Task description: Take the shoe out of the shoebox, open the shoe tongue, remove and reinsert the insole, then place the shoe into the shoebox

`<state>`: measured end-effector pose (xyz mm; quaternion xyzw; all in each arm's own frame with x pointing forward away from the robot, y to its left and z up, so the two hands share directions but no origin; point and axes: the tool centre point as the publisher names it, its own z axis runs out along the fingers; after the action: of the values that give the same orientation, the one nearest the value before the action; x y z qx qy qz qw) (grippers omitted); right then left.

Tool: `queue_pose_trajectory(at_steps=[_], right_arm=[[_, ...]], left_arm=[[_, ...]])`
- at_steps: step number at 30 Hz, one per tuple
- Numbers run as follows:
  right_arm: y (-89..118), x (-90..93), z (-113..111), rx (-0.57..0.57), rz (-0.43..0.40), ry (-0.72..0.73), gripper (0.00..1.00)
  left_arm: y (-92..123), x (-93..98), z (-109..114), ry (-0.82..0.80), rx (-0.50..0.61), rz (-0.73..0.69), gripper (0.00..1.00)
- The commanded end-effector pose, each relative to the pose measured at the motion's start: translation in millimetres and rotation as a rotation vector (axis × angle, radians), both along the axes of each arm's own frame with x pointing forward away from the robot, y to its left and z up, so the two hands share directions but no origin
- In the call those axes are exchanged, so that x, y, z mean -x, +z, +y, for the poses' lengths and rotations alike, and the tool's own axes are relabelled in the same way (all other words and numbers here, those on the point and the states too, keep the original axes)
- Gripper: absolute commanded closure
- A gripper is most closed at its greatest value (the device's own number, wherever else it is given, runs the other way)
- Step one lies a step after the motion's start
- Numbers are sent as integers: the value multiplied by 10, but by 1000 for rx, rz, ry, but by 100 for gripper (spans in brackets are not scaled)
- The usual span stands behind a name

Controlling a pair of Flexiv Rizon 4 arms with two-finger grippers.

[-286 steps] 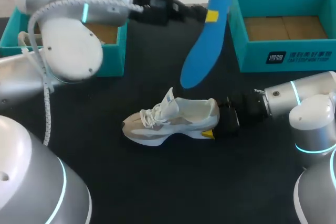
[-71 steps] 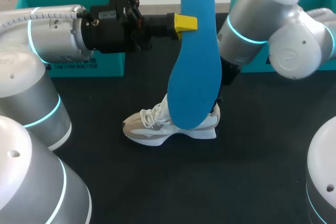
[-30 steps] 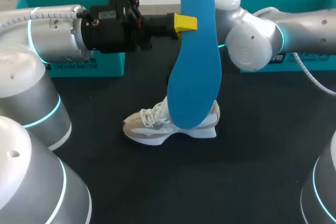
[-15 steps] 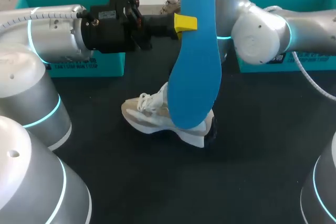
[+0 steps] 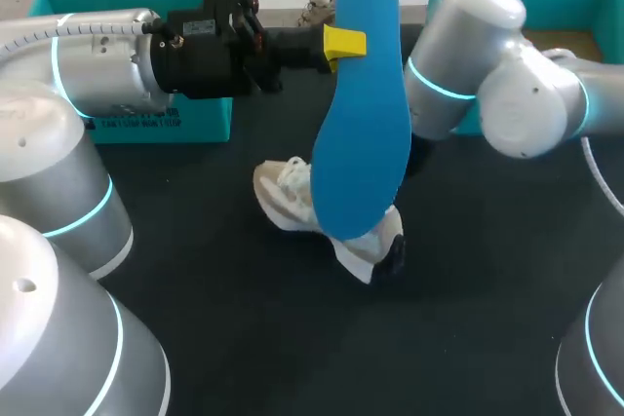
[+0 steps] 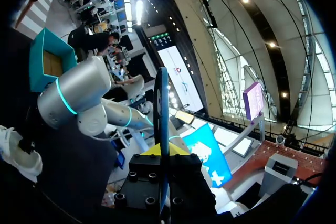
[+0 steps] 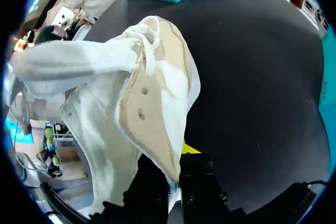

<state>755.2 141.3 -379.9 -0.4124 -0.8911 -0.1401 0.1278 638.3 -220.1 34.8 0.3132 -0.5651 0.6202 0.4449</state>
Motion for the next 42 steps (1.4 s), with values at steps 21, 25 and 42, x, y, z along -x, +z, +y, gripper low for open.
queue_pose_trajectory(at_steps=[21,25,42], right_arm=[[-134,176,-69,19,-218,-925,100],[-148,127,-33,27,-211,-895,100],[-118,152,-41,-11,-191,-703,100]], left_arm=[[-15,13,3,2,-1,0,100],[-15,13,3,2,-1,0,100],[-15,13,3,2,-1,0,100]])
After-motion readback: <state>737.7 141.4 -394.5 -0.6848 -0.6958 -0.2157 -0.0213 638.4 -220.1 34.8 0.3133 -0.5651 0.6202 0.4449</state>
